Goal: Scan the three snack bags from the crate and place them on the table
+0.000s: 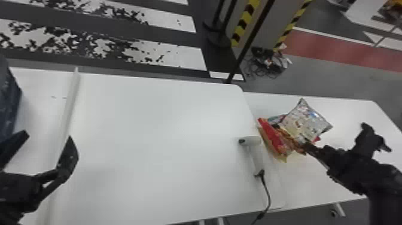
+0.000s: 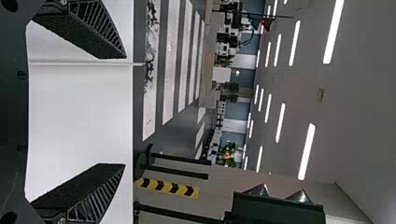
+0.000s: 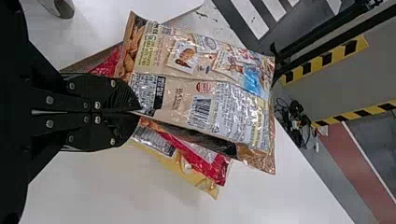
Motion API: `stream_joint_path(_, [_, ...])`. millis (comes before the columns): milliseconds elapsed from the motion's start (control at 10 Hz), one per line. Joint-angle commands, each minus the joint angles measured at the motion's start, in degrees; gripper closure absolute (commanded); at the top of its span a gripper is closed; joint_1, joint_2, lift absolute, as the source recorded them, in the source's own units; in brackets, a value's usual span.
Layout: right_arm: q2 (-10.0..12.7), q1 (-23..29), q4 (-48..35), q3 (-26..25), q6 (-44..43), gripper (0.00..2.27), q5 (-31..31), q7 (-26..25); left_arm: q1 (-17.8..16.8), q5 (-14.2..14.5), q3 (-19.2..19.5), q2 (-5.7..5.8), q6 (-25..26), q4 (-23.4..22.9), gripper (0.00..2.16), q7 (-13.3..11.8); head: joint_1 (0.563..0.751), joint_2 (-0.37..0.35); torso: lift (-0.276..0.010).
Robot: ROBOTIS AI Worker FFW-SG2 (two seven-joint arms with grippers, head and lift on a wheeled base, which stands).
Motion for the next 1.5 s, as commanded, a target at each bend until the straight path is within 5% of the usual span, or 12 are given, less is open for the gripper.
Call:
stream_joint_path(0, [-0.31, -0.09, 1.76, 0.00, -1.88, 1.17, -0.06, 0.05, -0.08, 0.03, -0.08, 0.00, 0.00, 0.24, 0.04, 0.00, 0.695, -0.350, -0.062])
stream_joint_path(100, [-0.22, -0.09, 2.11, 0.00, -2.93, 0.00, -0.06, -0.39, -0.08, -0.06, -0.08, 0.00, 0.00, 0.24, 0.04, 0.00, 0.695, -0.350, -0.062])
stream_joint_path(300, [0.13, 1.84, -1.14, 0.00, -6.27, 0.06, -0.76, -2.24, 0.10, -0.06, 0.00, -0.09, 0.00, 0.16, 0.04, 0.00, 0.695, -0.350, -0.062])
stream_joint_path(800, [6.90, 12.04, -25.14, 4.04, -12.43, 0.07, 0.65, -5.05, 0.10, -0.06, -0.26, -0.44, -0.18, -0.11, 0.04, 0.26, 0.695, -0.350, -0.062])
stream_joint_path(1000, [11.12, 17.05, -33.58, 10.72, -16.47, 0.07, 2.76, -4.35, 0.10, -0.41, -0.70, -0.53, -0.18, -0.64, 0.04, 1.67, 0.695, -0.350, -0.062])
stream_joint_path(1400, [13.93, 23.55, -35.33, 32.61, -37.74, 0.08, 17.43, -7.16, 0.10, -1.02, -2.02, -0.97, 0.00, -1.69, 0.04, 4.22, 0.695, -0.342, -0.062])
